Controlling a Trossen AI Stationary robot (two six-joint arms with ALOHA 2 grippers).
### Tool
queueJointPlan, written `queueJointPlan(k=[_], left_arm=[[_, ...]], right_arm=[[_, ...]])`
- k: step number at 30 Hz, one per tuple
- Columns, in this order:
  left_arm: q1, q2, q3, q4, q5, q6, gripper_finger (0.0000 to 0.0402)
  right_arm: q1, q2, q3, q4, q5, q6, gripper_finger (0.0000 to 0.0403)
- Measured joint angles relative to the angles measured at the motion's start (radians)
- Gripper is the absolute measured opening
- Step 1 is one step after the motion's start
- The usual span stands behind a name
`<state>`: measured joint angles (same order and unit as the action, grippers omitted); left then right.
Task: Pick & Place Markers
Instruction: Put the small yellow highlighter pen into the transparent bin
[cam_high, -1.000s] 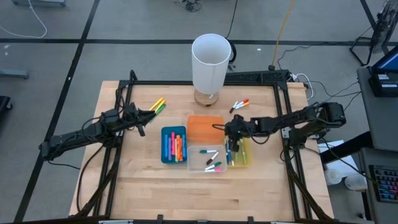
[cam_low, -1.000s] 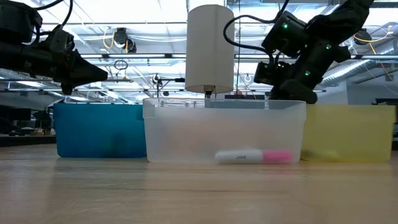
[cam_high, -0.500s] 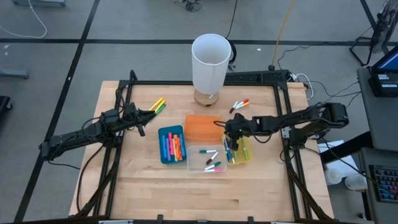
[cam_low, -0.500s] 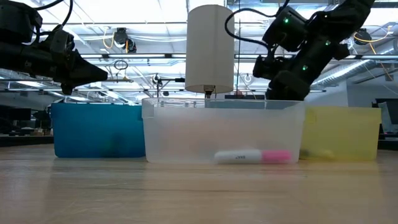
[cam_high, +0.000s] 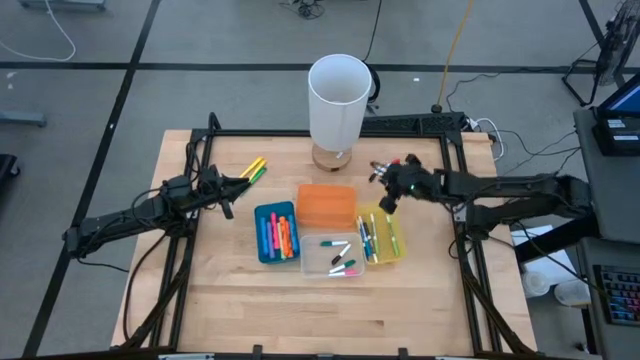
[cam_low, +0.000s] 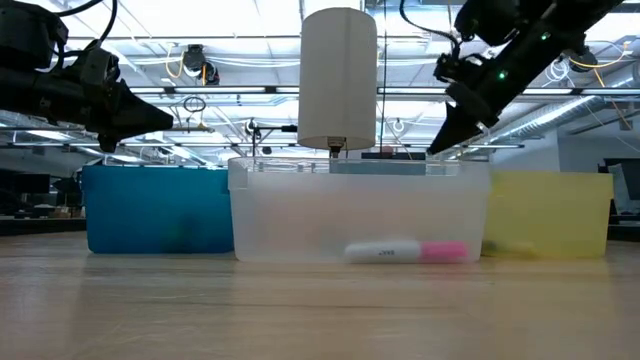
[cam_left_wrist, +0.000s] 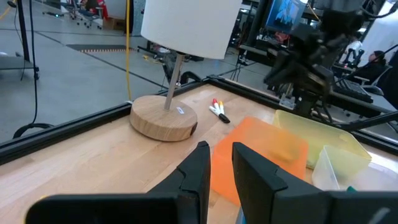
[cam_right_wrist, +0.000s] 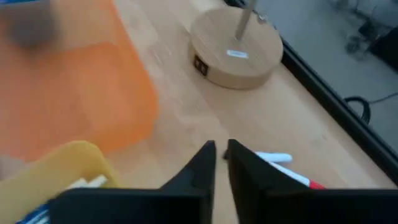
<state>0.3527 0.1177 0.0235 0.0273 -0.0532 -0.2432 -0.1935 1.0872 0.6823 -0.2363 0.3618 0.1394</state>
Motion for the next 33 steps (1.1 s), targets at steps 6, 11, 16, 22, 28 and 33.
queueJointPlan(k=[6,11,16,22,28,33], left_arm=[[0.000,0.000,0.000,0.000,0.000,0.000,0.0072],[0.000,0.000,0.000,0.000,0.000,0.000,0.0072],[0.000,0.000,0.000,0.000,0.000,0.000,0.0072],[0.000,0.000,0.000,0.000,0.000,0.000,0.0072],[0.000,0.000,0.000,0.000,0.000,0.000,0.0072],[0.000,0.000,0.000,0.000,0.000,0.000,0.0072]], right_arm=[[-0.191,0.036,0.000,-0.008,-0.151,-0.126,0.0131],[-0.344,0.133,0.005,-0.008,-0.195,-0.313,0.0187],[-0.421,0.247,0.005,0.008,-0.267,-0.418,0.0184],[-0.479,0.361,0.005,0.071,-0.262,-0.455,0.0168],[-0.531,0.420,0.016,0.107,-0.266,-0.505,0.0167],[-0.579,0.447,0.020,0.078,-0.390,-0.514,0.0160]])
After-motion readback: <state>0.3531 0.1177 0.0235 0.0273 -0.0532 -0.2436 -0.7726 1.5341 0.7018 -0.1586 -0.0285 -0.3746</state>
